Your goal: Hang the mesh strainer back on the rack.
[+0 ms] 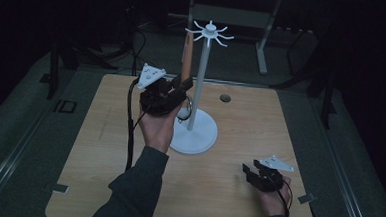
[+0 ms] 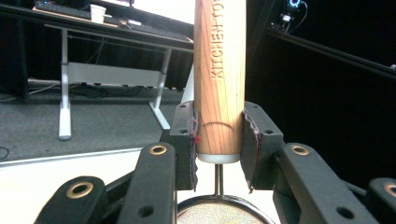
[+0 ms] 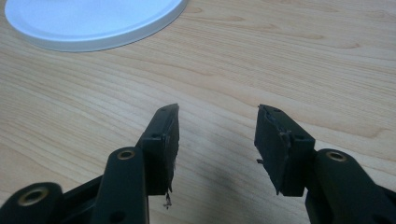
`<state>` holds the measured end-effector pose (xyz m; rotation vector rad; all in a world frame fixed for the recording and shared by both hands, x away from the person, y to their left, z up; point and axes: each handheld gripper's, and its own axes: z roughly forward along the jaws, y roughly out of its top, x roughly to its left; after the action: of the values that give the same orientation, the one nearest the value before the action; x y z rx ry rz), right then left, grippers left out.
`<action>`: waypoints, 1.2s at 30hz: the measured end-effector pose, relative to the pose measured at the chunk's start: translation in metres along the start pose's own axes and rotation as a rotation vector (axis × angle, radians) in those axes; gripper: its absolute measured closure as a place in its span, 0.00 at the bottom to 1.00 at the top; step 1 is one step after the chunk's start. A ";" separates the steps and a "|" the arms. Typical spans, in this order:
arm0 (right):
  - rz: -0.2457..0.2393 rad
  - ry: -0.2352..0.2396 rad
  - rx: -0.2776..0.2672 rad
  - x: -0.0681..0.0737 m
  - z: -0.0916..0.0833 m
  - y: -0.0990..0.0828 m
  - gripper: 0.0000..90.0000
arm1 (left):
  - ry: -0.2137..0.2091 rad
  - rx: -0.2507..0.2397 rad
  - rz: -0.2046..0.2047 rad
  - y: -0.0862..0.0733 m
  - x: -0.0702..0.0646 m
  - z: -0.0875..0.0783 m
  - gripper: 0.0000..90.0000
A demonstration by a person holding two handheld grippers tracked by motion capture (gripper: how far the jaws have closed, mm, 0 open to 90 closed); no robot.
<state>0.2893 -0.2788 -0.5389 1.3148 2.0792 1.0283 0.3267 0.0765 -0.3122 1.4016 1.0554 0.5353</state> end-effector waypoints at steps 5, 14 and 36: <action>0.001 0.000 -0.001 0.000 0.000 0.000 0.55 | -0.003 0.010 0.004 0.001 0.000 0.002 0.77; 0.000 0.000 -0.002 0.000 0.000 0.000 0.55 | -0.008 0.018 0.008 0.002 -0.001 0.007 0.77; 0.001 -0.001 0.000 -0.001 0.001 0.000 0.55 | -0.018 0.039 0.023 0.001 -0.001 0.020 0.77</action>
<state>0.2901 -0.2797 -0.5393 1.3162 2.0777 1.0283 0.3435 0.0651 -0.3139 1.4517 1.0414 0.5206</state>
